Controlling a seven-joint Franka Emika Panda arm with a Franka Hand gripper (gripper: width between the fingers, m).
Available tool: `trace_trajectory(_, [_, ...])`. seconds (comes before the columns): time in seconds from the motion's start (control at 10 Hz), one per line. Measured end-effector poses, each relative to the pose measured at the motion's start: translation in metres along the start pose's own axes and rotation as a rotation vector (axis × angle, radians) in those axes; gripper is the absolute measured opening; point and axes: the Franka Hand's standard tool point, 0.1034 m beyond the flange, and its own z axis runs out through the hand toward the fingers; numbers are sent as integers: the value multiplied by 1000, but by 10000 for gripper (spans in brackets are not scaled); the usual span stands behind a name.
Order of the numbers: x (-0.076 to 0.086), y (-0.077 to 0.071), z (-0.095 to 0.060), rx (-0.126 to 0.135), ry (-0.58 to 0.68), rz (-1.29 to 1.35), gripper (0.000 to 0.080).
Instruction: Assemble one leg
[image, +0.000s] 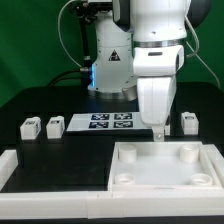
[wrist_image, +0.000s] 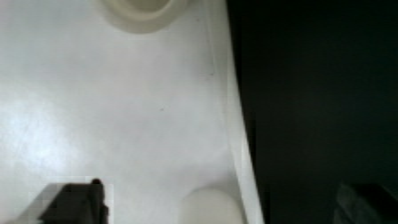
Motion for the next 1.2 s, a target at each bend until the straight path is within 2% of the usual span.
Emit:
trace_trajectory(0.1, [4, -15, 0, 7, -8, 162, 649])
trace_trajectory(0.2, [9, -28, -9, 18, -23, 309, 649])
trace_trajectory(0.3, [16, -31, -22, 20, -23, 487, 649])
trace_trajectory(0.5, [21, -36, -20, 36, -18, 701, 649])
trace_trajectory(0.8, [25, -40, -20, 45, -19, 917, 649])
trace_trajectory(1.0, [43, -67, -13, 61, -40, 986, 649])
trace_trajectory(1.1, [43, -71, -8, 75, -46, 998, 649])
trace_trajectory(1.2, [42, -68, -9, 73, -44, 998, 649])
